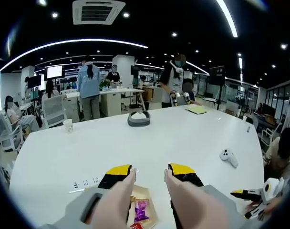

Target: Place the target food into the container with the food tongs after gripping and lifting it, then release it inside without dropping or visibly crushing the food.

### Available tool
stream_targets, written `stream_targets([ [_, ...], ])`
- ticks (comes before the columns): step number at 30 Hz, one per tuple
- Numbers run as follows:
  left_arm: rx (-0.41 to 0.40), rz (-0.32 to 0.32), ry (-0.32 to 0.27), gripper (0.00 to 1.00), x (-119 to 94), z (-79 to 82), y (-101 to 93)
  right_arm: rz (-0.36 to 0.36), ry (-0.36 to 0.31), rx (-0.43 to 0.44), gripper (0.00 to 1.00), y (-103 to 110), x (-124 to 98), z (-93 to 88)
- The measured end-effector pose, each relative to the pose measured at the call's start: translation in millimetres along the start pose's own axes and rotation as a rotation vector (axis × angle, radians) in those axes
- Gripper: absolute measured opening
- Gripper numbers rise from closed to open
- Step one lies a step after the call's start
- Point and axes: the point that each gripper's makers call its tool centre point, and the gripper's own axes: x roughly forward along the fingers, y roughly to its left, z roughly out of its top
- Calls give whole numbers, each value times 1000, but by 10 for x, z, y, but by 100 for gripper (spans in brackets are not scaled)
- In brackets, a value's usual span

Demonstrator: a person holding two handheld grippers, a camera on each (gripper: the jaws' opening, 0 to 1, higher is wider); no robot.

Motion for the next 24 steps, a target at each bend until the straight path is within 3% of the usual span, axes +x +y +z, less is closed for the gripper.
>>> stream_targets([
  [5, -7, -10, 26, 29, 24, -116, -63, -12, -14, 2, 90, -37, 9, 4],
  [11, -12, -23, 25, 29, 26, -115, -153, 6, -22, 18, 91, -18, 3, -3],
  [13, -17, -29, 23, 29, 29, -111, -171, 22, -64, 71, 94, -3, 0, 45],
  [18, -37, -51, 30, 29, 60, -146, -226, 26, -93, 82, 94, 6, -25, 110],
  [24, -33, -60, 35, 29, 101, -181, -285, 15, -82, 91, 94, -33, -30, 34],
])
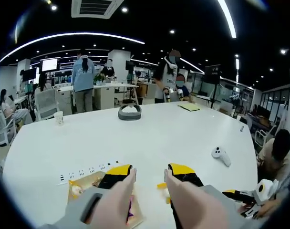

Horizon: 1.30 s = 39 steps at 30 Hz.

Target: Place the target food into the container with the food tongs after gripping and lifting it, then release it inside without dropping or visibly crushing the food.

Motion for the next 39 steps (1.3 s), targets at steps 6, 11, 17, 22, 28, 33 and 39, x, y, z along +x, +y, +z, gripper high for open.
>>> stream_targets([
  [6, -13, -1, 9, 29, 28, -41, -10, 1, -6, -8, 94, 19, 19, -29],
  [11, -20, -3, 11, 29, 91, -72, -38, -23, -18, 28, 94, -83, -7, -45],
  [17, -45, -19, 7, 29, 149, -118, -99, -20, -30, 39, 95, -91, 30, -51],
  [22, -57, -17, 2, 29, 166, -170, -119, -19, -39, 30, 94, -85, 25, -35],
  [28, -46, -11, 15, 29, 164, -247, -114, -10, -13, -1, 93, -19, 50, -112],
  [33, -54, -3, 16, 29, 149, -288, -104, 3, -1, -37, 94, 13, 107, -121],
  [39, -65, -6, 31, 29, 182, -425, -180, -4, -17, -24, 94, -24, 94, -86],
])
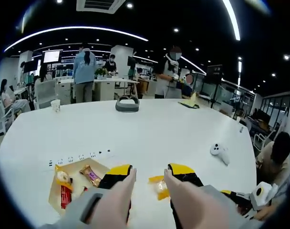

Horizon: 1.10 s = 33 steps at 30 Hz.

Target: Place the target food into the container with the food tongs after gripping and lifting it, then release it inside without dropping or visibly crushing the food.

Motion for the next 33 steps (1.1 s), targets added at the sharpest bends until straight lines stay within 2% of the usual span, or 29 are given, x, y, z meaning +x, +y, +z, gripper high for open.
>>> stream_targets([
  [6, -8, -17, 14, 29, 84, -85, -104, -4, 2, -3, 94, -5, 4, -9],
  [19, -1, -18, 16, 29, 142, -147, -191, 5, 17, -18, 92, 26, 5, -43],
  [22, -49, -24, 6, 29, 134, -143, -208, 2, 8, -13, 92, 16, -3, -38],
  [28, -25, -25, 33, 29, 166, -224, -195, 9, 0, -34, 92, 56, -8, -35],
  [33, -26, -26, 47, 29, 202, -273, -172, -32, -5, -13, 92, -93, 4, 5],
])
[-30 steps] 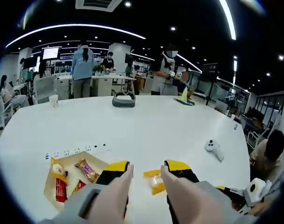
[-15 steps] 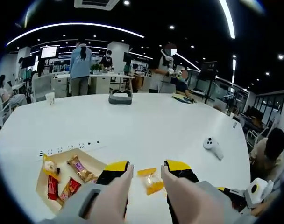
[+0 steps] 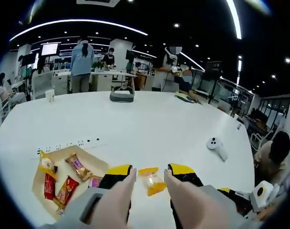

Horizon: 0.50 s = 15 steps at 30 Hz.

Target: Place the target food into the container with the food tongs after gripping and lifting it, then release it inside without dropping or visibly crushing the food.

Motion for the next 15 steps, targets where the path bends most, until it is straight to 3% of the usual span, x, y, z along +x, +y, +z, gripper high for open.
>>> stream_targets([
  [3, 1, -2, 6, 29, 48, -41, -6, -17, -14, 11, 91, -73, 4, 33],
  [9, 23, -15, 31, 29, 112, -169, -79, -5, 12, -29, 91, -17, 16, -26],
  [11, 63, -29, 37, 29, 122, -214, -129, -21, 6, -11, 90, -71, 11, -9],
  [15, 66, -43, 59, 29, 153, -324, -196, -36, -1, 3, 89, -109, 1, 9],
])
